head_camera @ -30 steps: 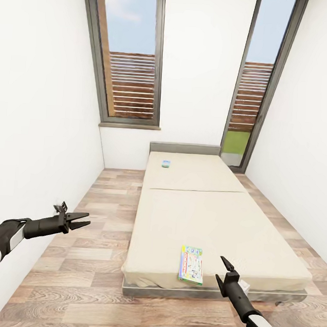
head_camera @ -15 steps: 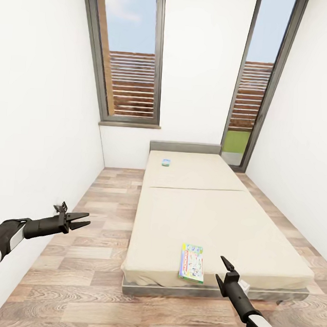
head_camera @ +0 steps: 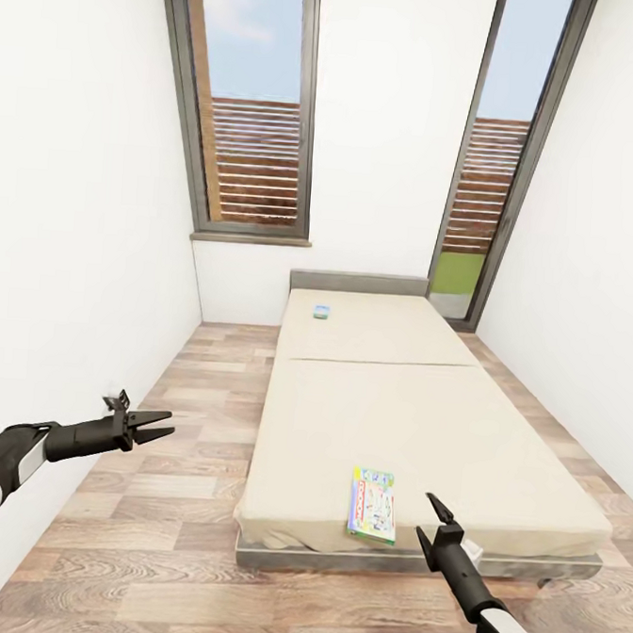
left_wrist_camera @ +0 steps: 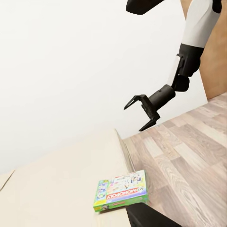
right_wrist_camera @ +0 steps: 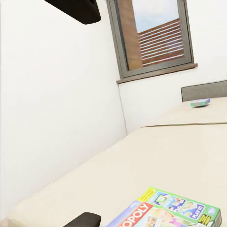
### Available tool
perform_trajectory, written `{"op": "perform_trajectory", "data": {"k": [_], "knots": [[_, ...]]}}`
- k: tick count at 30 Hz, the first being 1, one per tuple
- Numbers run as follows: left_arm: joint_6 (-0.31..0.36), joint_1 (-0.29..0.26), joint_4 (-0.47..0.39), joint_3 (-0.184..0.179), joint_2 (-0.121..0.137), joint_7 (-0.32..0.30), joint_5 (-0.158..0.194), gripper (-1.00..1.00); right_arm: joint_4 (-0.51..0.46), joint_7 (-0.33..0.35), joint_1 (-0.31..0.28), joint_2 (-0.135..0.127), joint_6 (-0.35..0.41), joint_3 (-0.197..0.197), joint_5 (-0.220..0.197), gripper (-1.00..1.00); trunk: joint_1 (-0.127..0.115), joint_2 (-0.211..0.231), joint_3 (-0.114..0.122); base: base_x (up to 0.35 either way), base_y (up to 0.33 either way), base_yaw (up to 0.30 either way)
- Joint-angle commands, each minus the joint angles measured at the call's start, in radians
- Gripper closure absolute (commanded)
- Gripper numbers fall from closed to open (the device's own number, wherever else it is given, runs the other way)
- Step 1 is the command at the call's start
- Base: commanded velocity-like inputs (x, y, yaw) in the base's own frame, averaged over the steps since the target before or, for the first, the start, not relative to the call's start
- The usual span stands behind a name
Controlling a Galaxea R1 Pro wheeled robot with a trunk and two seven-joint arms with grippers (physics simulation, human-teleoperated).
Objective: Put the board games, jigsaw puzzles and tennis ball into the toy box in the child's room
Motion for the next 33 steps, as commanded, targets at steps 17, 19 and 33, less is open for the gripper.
{"op": "perform_trajectory", "data": {"k": [17,19,33], "knots": [[0.01,0.001,-0.016,0.001,-0.001,-0.005,-0.006,-1.0,-0.007,0.02,-0.002,0.001,0.07,0.116,-0.009,-1.0,0.065,-0.12,-0.054,0.0,0.0,0.0],[0.01,0.001,-0.016,0.0,-0.001,-0.005,-0.006,-1.0,-0.008,0.021,-0.002,0.001,0.071,0.116,-0.009,-1.0,0.073,-0.134,-0.061,0.0,0.0,0.0],[0.01,0.001,-0.016,-0.001,-0.002,-0.005,-0.006,-1.0,-0.008,0.023,-0.002,0.001,0.071,0.117,-0.009,-1.0,0.127,-0.232,-0.104,0.0,0.0,0.0]]}}
